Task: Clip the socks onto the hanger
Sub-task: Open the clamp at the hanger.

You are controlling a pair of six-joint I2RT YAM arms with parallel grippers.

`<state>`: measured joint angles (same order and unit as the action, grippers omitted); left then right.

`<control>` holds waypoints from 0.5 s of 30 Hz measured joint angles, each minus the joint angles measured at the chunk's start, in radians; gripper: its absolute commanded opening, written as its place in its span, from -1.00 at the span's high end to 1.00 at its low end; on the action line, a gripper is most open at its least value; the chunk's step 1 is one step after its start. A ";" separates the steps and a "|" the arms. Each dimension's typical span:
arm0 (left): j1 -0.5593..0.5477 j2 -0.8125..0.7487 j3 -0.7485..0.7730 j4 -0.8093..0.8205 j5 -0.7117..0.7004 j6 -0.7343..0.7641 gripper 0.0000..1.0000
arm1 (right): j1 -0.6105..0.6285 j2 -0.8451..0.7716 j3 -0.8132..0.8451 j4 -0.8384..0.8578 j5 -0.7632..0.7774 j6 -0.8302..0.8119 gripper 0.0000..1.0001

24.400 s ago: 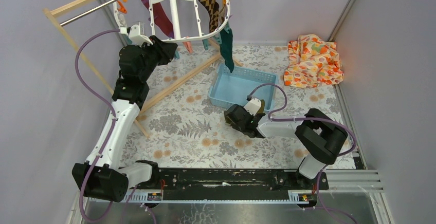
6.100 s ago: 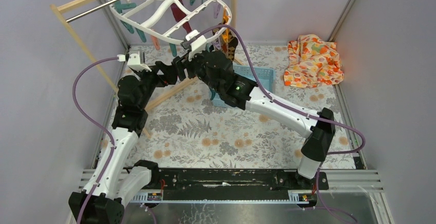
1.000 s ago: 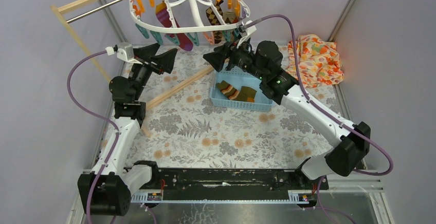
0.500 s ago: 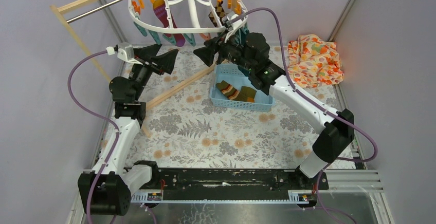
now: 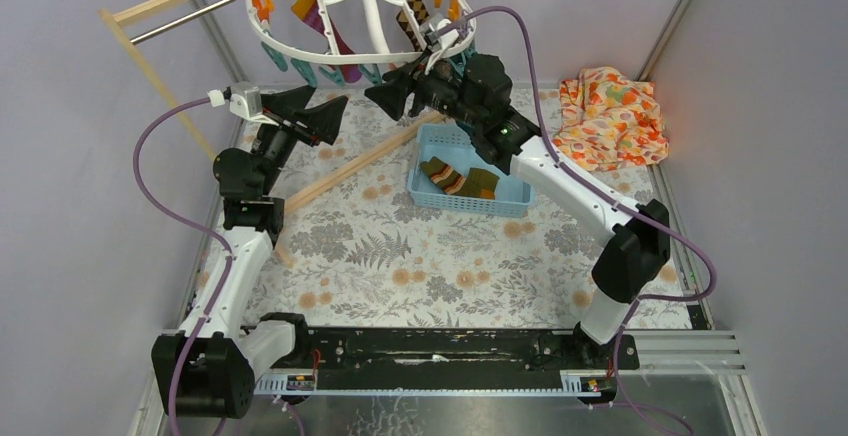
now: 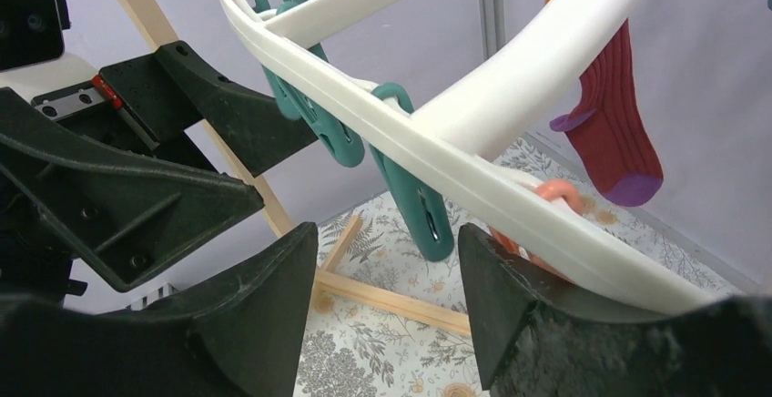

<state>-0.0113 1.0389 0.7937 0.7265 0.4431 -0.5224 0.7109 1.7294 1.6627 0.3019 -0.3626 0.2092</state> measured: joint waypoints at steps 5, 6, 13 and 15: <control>0.000 0.000 0.000 0.000 0.002 0.000 -0.89 | 0.000 0.018 0.021 0.004 -0.009 0.008 -0.11; 0.000 0.000 0.000 0.000 0.002 -0.001 -0.89 | 0.000 0.021 0.023 0.004 -0.013 0.009 -0.09; 0.000 0.000 0.000 0.000 0.003 -0.001 -0.89 | 0.000 0.030 0.023 0.003 -0.021 0.008 0.01; 0.000 0.000 0.000 0.000 0.003 -0.001 -0.89 | 0.000 0.031 0.023 0.004 -0.021 0.007 0.18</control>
<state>-0.0113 1.0389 0.7937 0.7265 0.4458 -0.5232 0.7113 1.7607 1.6859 0.3058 -0.3836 0.2161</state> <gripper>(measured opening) 0.943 0.508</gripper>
